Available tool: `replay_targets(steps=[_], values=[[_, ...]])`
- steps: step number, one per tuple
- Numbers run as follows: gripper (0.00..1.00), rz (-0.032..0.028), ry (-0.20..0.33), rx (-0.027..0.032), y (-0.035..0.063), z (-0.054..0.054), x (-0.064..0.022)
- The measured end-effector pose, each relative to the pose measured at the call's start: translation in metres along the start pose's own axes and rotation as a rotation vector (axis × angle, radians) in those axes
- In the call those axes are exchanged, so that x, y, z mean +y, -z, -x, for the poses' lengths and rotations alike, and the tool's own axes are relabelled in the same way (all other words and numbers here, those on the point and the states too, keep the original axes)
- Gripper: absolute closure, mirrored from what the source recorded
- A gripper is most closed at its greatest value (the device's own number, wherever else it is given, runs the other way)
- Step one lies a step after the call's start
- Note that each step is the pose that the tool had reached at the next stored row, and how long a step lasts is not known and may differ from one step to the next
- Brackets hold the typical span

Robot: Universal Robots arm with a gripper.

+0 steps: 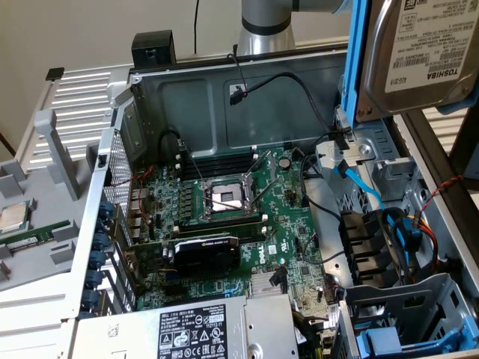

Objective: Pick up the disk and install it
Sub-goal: 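Insert the disk into the insertion slot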

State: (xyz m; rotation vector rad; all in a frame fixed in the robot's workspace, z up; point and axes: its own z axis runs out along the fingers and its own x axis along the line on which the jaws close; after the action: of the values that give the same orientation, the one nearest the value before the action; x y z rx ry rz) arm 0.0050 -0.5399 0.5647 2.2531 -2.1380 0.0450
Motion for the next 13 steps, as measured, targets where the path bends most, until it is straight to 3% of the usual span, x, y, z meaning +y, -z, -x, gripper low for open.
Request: replay_targets(steps=[5,13], values=[[0.63,0.0007,-0.014,-0.0001,-0.0004,-0.007,0.0004],[0.63,0.0013,-0.028,-0.0006,-0.0056,-0.027,0.0014]])
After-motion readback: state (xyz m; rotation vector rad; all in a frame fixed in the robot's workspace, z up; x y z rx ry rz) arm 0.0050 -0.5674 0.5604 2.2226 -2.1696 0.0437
